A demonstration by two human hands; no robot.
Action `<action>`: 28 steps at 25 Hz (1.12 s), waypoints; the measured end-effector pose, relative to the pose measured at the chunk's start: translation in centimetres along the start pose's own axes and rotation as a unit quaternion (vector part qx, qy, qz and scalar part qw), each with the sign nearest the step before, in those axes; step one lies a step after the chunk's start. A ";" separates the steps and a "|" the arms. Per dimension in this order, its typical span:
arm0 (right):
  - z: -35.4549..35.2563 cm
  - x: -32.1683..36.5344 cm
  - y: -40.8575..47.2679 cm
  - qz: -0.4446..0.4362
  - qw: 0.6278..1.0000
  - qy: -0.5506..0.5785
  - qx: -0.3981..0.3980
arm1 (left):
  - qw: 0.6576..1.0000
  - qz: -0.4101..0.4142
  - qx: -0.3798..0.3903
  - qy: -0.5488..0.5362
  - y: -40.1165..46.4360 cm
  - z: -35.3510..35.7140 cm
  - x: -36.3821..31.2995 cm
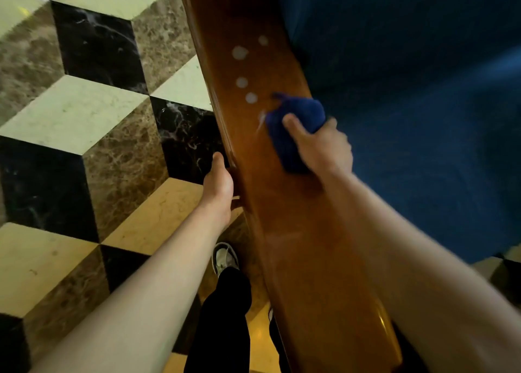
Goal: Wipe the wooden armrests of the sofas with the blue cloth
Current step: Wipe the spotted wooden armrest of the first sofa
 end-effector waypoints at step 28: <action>1.0 3.1 -7.3 -0.144 0.978 -0.139 -0.064 | 0.999 -0.002 0.050 -0.002 4.3 1.0 -8.7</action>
Point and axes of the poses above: each hand's wrist, its own y-axis towards the middle knuckle, its own z-axis out of the palm, x = y × z, the point moved 7 cm from there along y, towards the middle knuckle, and after that the axes turned 14 degrees about -x, right-handed, at the moved point
